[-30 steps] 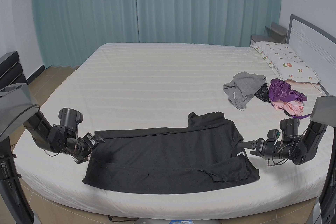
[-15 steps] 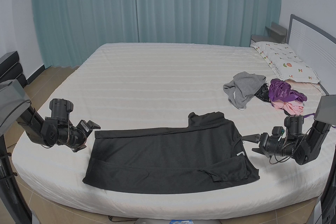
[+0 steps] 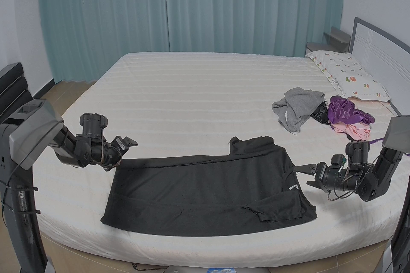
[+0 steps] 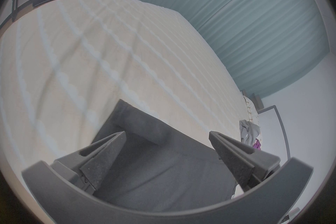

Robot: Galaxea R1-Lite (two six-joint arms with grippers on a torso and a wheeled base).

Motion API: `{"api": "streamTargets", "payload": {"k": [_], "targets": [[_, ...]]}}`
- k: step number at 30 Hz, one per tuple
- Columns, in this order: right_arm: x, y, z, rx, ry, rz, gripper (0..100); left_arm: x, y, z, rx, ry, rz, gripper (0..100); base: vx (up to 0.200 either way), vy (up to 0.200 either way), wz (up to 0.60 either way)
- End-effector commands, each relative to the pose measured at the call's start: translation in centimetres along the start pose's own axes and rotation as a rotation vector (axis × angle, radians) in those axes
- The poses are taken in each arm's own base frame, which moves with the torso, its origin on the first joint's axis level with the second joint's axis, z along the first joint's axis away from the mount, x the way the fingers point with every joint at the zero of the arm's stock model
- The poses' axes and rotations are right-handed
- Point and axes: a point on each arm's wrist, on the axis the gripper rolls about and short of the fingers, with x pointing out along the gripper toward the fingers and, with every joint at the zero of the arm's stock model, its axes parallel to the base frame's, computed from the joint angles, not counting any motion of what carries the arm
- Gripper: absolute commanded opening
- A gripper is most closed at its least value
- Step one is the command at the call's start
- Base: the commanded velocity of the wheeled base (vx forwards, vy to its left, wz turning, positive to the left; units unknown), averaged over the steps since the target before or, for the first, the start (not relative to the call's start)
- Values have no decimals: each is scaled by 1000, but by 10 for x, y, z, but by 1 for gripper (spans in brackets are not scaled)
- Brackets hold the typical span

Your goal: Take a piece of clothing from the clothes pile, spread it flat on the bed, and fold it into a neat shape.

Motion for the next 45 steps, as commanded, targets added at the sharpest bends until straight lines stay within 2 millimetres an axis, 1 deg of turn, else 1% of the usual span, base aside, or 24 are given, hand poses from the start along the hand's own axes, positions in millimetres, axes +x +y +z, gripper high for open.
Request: {"api": "streamTargets", "payload": {"k": [1,4,6,11,15,17,21,23,28,30,31,36,38,39,40,42,45], "targets": [[2,-2,-1,4,4,-9,100,40,3,-16,21,57,21,100,0,0,0],[4,-3,-2,5,0,-22,100,50,-1,-16,23,77,43,100,0,0,0],[4,-3,-2,3,1,-21,100,51,-3,-14,24,78,42,100,0,0,0],[7,-2,-3,0,7,-18,100,63,-2,-12,25,70,47,100,0,0,0],[8,0,-4,-4,7,-18,100,75,-1,-8,29,30,64,100,0,0,0],[9,0,-4,-5,9,-20,100,82,-2,-4,33,1,69,100,0,0,0],[12,-2,-6,-5,6,-36,100,100,-4,11,26,-92,63,100,0,0,0],[13,-1,-7,-7,10,-34,100,103,-4,18,8,-145,74,100,0,0,0],[14,0,-5,-8,6,-31,100,100,-11,34,-69,-236,17,100,0,0,0],[15,-1,-6,-9,6,-33,100,98,-10,39,-87,-269,-1,100,0,0,0],[15,-2,-6,-7,9,-34,100,95,-10,46,-104,-302,-19,100,0,0,0],[14,-1,-6,-10,6,-31,100,86,-5,60,-137,-345,-31,100,0,0,0],[14,-2,-6,-12,1,-28,100,80,-3,65,-144,-338,-30,100,0,0,0],[14,-2,-6,-12,1,-28,100,80,-3,65,-144,-338,-30,100,0,0,0],[14,-2,-7,-12,1,-28,100,73,1,66,-147,-322,-20,100,0,0,0],[14,-2,-7,-13,0,-27,100,69,2,63,-142,-288,-31,100,0,0,0],[14,-2,-7,-12,-2,-29,100,56,7,61,-136,-204,-66,100,0,0,0]]}}
